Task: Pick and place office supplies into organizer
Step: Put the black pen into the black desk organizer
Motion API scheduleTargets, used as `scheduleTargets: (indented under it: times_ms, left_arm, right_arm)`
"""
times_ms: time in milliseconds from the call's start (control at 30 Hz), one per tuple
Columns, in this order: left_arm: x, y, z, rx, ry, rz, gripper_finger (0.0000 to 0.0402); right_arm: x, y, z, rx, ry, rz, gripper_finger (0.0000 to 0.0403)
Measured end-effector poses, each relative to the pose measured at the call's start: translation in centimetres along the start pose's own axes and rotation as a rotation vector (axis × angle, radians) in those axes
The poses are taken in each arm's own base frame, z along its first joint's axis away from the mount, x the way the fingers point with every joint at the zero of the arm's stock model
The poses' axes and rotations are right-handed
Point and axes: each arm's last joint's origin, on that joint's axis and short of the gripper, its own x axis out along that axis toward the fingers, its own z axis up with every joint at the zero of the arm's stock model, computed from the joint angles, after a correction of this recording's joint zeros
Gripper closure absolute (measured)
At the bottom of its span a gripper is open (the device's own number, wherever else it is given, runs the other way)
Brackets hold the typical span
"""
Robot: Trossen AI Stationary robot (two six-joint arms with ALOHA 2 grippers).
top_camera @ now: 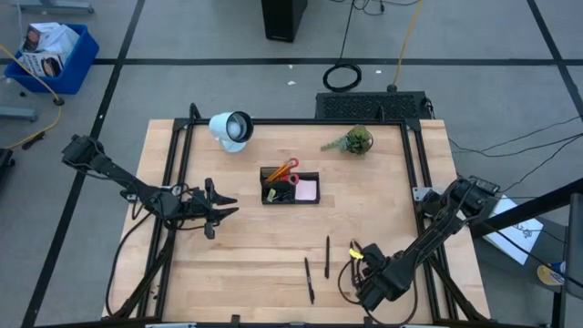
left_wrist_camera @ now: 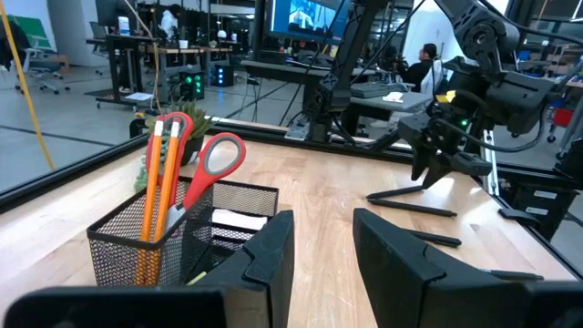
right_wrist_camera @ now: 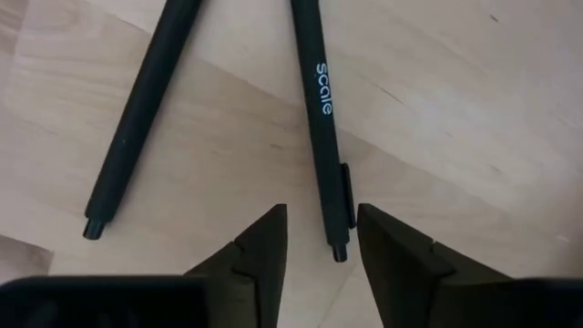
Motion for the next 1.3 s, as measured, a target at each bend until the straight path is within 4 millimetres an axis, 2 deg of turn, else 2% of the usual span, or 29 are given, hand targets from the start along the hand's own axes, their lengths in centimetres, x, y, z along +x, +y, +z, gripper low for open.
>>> scheduleTargets:
  times_ms: [167,433,733,1167,1300]
  left_arm:
    - [0.0,0.0,0.0,0.000,0.000,0.000,0.0284]
    - [0.0,0.0,0.0,0.000,0.000,0.000,0.0284]
    - [0.0,0.0,0.0,0.000,0.000,0.000,0.0284]
    - [0.0,0.0,0.0,0.000,0.000,0.000,0.0284]
    - [0.0,0.0,0.0,0.000,0.000,0.000,0.0284]
  right_arm:
    - [0.1,0.0,0.0,-0.018,-0.003,-0.002,0.0283]
    - [1.3,0.5,-0.2,-0.038,-0.012,-0.040,0.0285]
    - [1.5,0.6,-0.2,-0.075,-0.010,-0.039,0.0294]
    - [1.6,0.8,-0.3,-0.081,-0.001,-0.013,0.0376]
    - [1.6,0.9,-0.3,-0.080,-0.002,-0.011,0.0381]
